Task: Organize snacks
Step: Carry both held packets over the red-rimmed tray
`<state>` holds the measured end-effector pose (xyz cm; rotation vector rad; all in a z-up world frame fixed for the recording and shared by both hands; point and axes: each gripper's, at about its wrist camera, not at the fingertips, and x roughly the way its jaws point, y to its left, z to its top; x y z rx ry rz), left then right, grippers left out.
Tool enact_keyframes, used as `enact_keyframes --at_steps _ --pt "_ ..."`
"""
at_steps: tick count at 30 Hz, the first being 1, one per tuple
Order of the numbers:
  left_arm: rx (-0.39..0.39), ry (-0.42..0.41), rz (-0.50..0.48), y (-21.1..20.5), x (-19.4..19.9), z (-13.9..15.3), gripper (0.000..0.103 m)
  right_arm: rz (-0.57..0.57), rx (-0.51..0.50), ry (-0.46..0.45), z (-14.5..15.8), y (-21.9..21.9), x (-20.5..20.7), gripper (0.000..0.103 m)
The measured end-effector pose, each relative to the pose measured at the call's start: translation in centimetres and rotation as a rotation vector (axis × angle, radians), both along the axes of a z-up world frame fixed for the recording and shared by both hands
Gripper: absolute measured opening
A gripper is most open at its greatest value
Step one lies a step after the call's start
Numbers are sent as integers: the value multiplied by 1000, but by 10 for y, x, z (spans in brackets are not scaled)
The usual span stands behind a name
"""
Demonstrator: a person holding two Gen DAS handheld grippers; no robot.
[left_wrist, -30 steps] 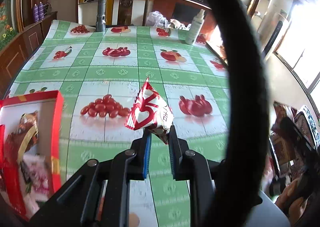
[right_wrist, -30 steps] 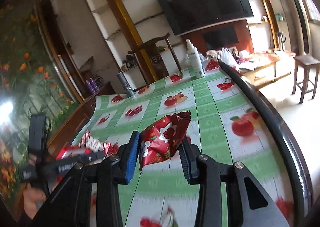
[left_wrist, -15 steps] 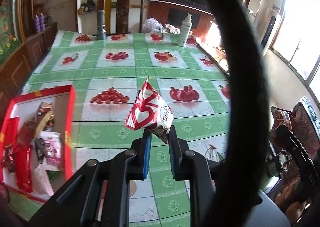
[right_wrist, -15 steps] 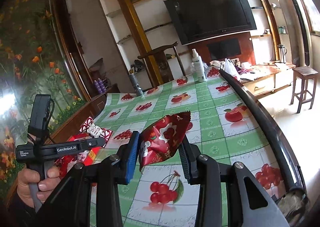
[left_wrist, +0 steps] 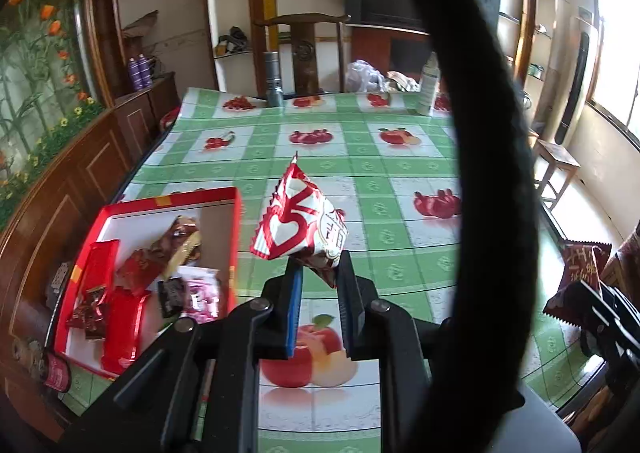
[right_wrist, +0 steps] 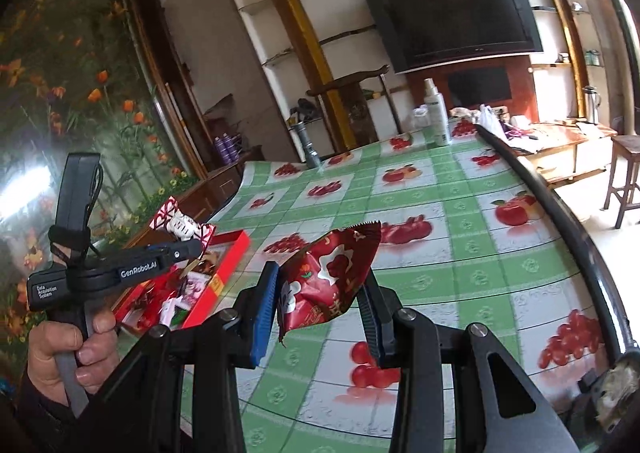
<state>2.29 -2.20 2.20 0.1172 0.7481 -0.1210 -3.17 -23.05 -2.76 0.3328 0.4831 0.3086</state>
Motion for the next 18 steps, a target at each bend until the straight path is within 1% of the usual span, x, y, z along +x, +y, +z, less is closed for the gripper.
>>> enact_keyframes --at_steps 8,18 --pt "-6 -16 51 25 -3 2 18 48 -21 13 -2 23 5 38" --pt "-1 -27 78 34 0 2 18 67 -39 28 -4 33 9 38"
